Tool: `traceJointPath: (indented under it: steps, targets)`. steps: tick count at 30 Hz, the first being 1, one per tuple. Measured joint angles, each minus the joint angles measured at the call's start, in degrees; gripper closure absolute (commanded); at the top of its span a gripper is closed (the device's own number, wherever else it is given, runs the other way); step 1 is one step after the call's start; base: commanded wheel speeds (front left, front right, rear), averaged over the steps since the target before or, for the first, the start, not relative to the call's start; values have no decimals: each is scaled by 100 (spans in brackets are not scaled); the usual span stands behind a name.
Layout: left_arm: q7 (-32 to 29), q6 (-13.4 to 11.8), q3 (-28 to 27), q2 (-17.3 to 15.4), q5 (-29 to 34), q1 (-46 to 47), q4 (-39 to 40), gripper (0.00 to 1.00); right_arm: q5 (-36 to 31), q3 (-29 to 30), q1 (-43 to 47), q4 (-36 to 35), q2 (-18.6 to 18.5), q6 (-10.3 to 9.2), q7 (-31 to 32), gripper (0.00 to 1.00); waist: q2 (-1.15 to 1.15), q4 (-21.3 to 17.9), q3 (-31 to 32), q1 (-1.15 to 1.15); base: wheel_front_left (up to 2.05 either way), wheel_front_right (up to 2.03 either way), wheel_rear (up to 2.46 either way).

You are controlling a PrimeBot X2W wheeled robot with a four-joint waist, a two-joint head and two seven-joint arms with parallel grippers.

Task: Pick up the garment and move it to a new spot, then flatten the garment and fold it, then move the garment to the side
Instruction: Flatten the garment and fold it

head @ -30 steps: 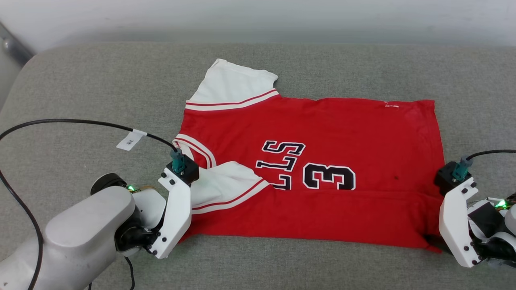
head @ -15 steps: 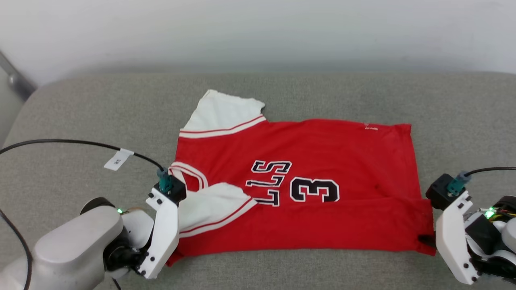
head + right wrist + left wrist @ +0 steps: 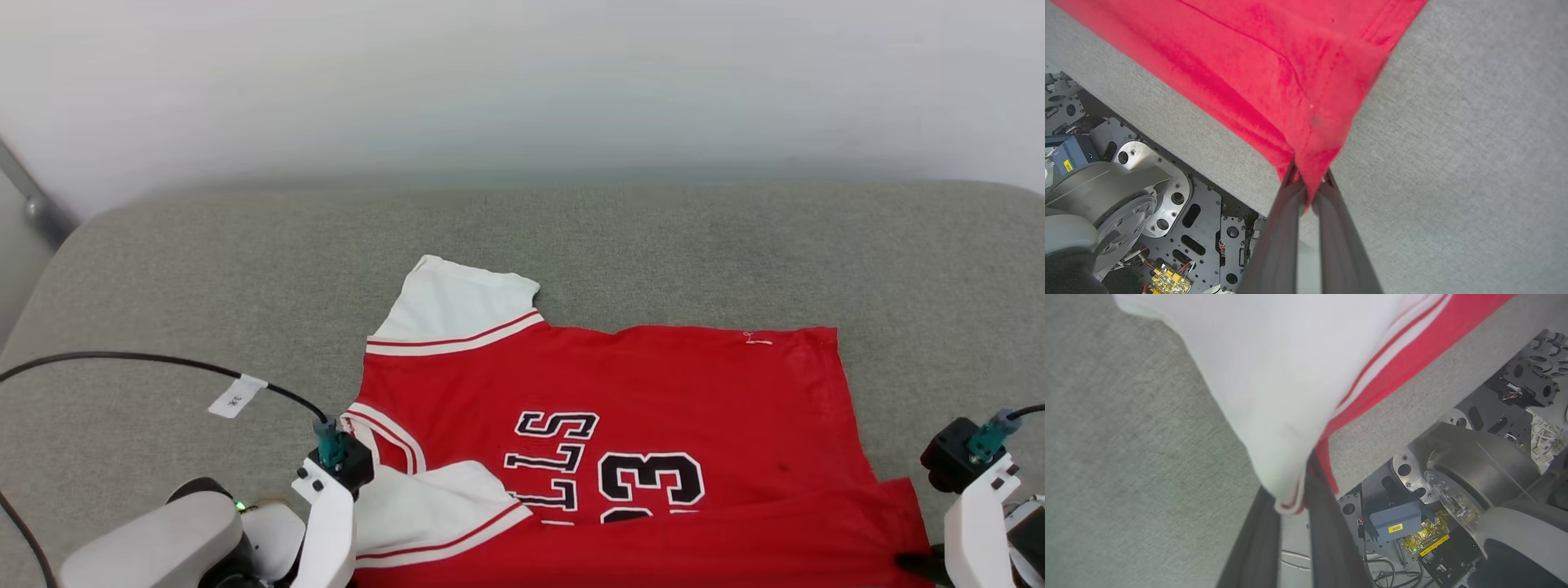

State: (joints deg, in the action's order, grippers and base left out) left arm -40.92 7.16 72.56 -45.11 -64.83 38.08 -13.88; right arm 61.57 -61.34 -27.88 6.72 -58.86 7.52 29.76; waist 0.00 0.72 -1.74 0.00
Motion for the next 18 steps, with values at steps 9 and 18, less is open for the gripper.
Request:
traceJointPath:
  steps: [9, 18]
  targets:
    - [288, -62, 7, 120, 230, -36, -360, 0, -175, 172, 143, 694, 612, -1, -98, 0, 0, 8, -180, 0, 0, 0, 0]
    - [632, -123, -315, -411, 221, 187, -232, 0, -922, 1121, 241, 1083, 800, -1, -1907, 0, 0, 126, 22, 0, 0, 0, 0]
